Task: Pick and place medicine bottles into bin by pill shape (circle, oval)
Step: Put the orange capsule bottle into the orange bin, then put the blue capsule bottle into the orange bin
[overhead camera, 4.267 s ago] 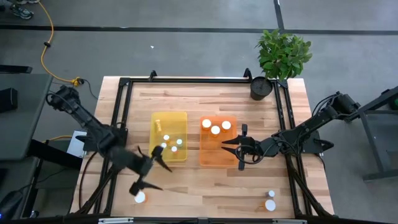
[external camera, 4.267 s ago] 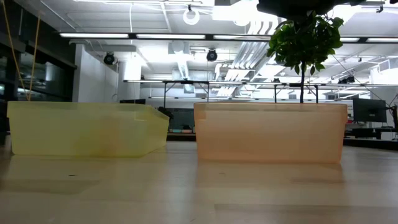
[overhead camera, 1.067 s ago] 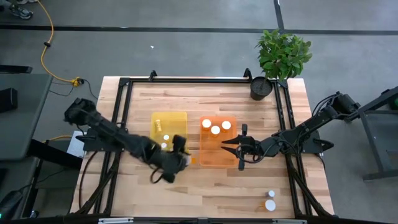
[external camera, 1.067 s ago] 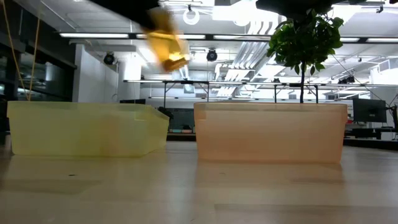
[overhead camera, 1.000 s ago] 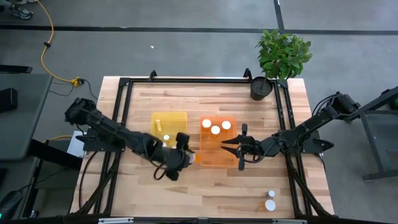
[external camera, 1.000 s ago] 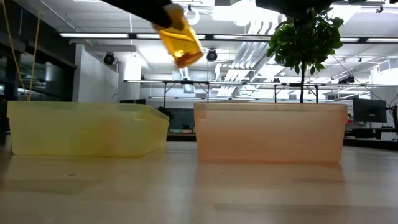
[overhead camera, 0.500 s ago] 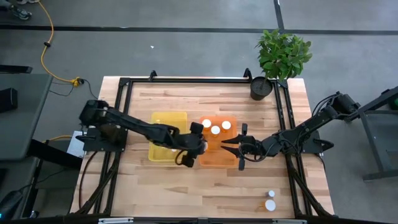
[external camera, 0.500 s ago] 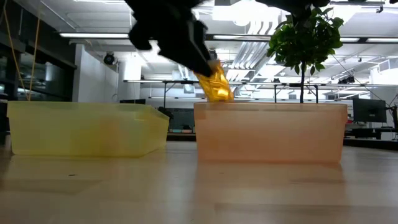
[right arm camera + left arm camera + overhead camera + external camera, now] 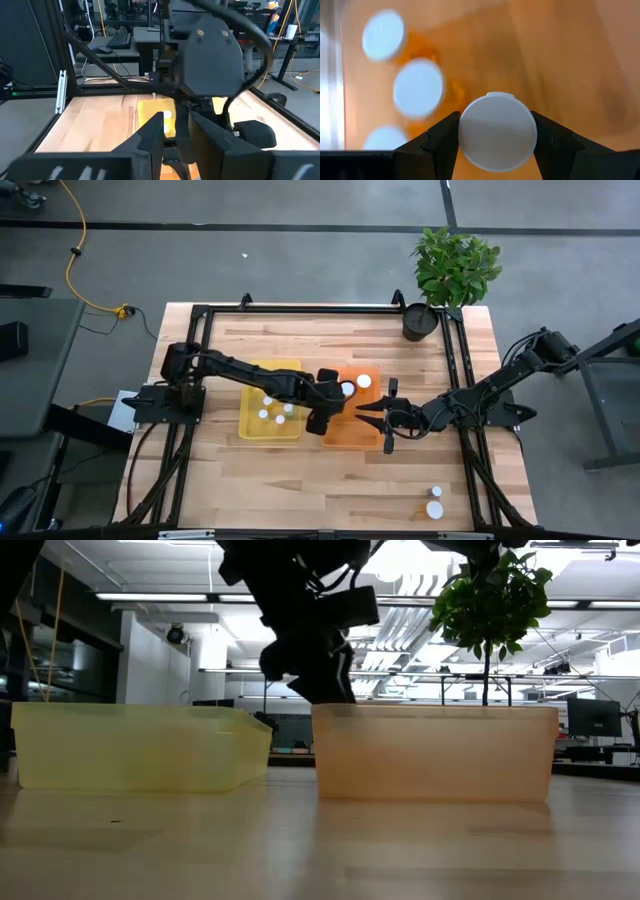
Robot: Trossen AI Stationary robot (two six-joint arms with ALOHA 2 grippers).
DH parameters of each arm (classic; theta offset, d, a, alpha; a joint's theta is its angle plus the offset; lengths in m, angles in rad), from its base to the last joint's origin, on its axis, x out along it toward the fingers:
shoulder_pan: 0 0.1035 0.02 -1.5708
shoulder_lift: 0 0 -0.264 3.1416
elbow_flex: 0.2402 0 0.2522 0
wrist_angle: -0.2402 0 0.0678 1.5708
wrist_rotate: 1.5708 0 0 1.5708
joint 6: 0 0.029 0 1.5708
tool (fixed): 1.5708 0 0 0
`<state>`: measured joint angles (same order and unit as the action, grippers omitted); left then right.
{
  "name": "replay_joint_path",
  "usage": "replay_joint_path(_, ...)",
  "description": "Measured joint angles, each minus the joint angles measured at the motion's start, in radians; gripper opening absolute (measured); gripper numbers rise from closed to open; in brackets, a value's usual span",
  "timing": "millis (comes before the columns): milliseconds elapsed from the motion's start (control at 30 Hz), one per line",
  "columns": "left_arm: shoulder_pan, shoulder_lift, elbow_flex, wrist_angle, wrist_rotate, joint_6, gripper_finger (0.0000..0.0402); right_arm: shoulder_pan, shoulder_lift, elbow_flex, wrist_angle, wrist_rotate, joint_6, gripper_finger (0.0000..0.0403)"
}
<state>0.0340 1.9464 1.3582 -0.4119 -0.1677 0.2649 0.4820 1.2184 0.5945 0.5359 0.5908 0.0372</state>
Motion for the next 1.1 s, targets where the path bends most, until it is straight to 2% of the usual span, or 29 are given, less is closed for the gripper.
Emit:
replay_joint_path(267, 0.013, -0.014, 0.001, -0.017, 0.006, 0.0, 0.02, 0.0, 0.0, 0.0, 0.007, 0.0, -0.016, 0.0085)
replay_joint_path(600, 0.02, -0.013, 0.002, -0.038, 0.013, -0.019, 0.025, 0.0, 0.0, 0.0, 0.0, 0.0, -0.018, 0.0085)
replay_joint_path(800, 0.02, -0.013, 0.003, -0.043, -0.011, -0.006, 0.0265, 0.0, 0.0, 0.0, 0.0, 0.0, -0.019, 0.0085)
replay_joint_path(933, 0.02, -0.058, 0.051, -0.177, -0.032, -0.017, 0.0265, 0.0, 0.0, 0.0, 0.0, 0.0, -0.019, 0.0085)
replay_joint_path(1033, 0.02, -0.137, 0.064, -0.3, -0.033, -0.106, 0.0265, 0.0, 0.0, -0.001, 0.004, 0.0, -0.019, 0.0085)
replay_joint_path(1100, 0.017, -0.203, 0.047, -0.318, -0.021, -0.176, 0.0265, 0.0, 0.0, -0.001, 0.003, 0.0, -0.021, 0.0085)
